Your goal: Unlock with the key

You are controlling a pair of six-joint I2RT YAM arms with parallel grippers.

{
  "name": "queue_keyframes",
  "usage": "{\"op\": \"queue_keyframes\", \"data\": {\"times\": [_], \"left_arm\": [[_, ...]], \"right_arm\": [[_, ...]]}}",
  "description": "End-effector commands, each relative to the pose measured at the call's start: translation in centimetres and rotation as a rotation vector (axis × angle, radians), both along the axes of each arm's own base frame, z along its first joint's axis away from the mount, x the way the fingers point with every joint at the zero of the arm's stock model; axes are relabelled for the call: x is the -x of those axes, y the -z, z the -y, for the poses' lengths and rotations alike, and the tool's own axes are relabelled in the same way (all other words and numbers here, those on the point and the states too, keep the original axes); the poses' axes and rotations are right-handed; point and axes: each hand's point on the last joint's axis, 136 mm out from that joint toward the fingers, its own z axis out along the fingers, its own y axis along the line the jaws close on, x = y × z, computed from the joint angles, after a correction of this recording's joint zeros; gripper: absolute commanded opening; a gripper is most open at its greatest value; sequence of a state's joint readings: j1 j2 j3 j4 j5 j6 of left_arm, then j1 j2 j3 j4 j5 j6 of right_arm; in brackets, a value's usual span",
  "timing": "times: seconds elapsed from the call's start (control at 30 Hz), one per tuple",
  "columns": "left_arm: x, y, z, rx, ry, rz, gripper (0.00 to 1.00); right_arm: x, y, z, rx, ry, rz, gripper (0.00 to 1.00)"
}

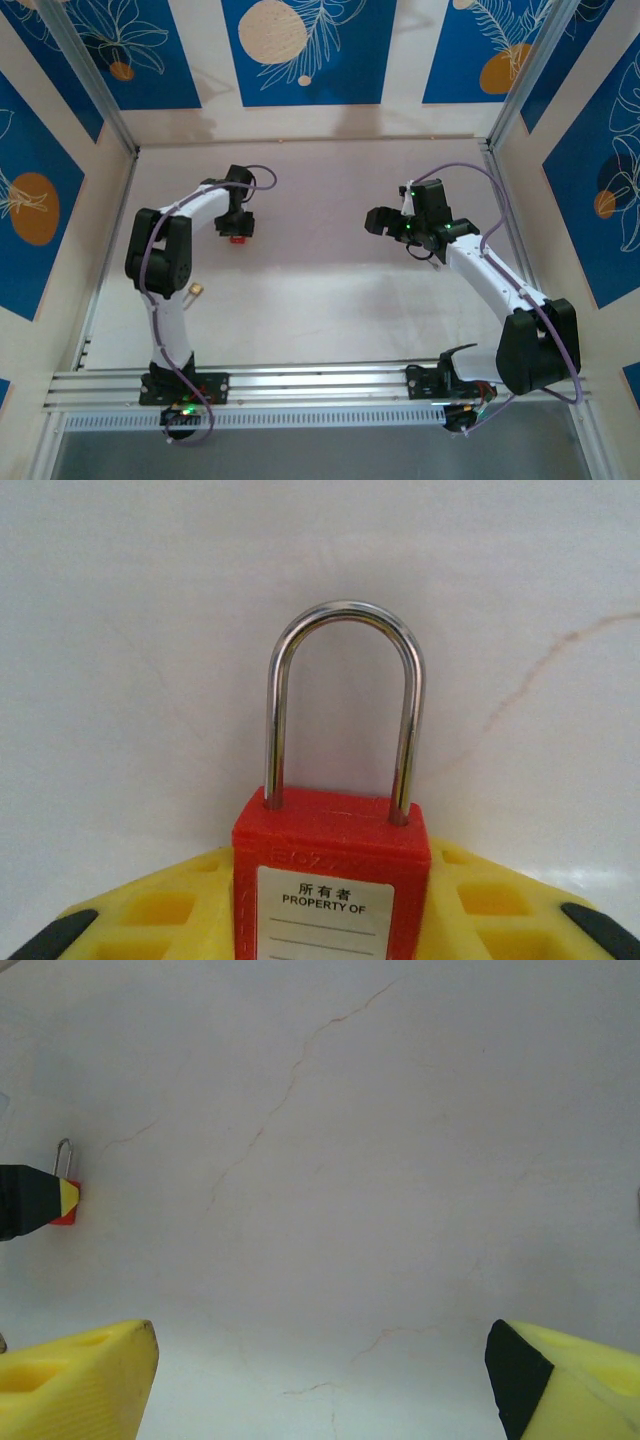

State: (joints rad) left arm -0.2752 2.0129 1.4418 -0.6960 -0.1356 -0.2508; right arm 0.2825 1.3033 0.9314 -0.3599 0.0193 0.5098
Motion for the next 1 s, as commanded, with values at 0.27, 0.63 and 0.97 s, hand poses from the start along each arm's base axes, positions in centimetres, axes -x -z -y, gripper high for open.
{"op": "queue_keyframes", "data": {"times": [0.27,0.63,0.97], "left_arm": [[3.7,-6.8,12.6,0.3,0.355,0.203,0.39],[10.9,-10.4,22.9,0.585,0.723,0.402,0.4],[12.6,-11.1,23.6,0.665,0.763,0.415,0.41]], "right_arm": [[0.8,-0.8,-3.6,-0.179,-0.118,-0.041,0.85],[2.3,-1.0,-8.3,-0.413,-0.236,-0.153,0.68],[2.9,1.5,-11.9,-0.435,-0.283,-0.257,0.56]]}}
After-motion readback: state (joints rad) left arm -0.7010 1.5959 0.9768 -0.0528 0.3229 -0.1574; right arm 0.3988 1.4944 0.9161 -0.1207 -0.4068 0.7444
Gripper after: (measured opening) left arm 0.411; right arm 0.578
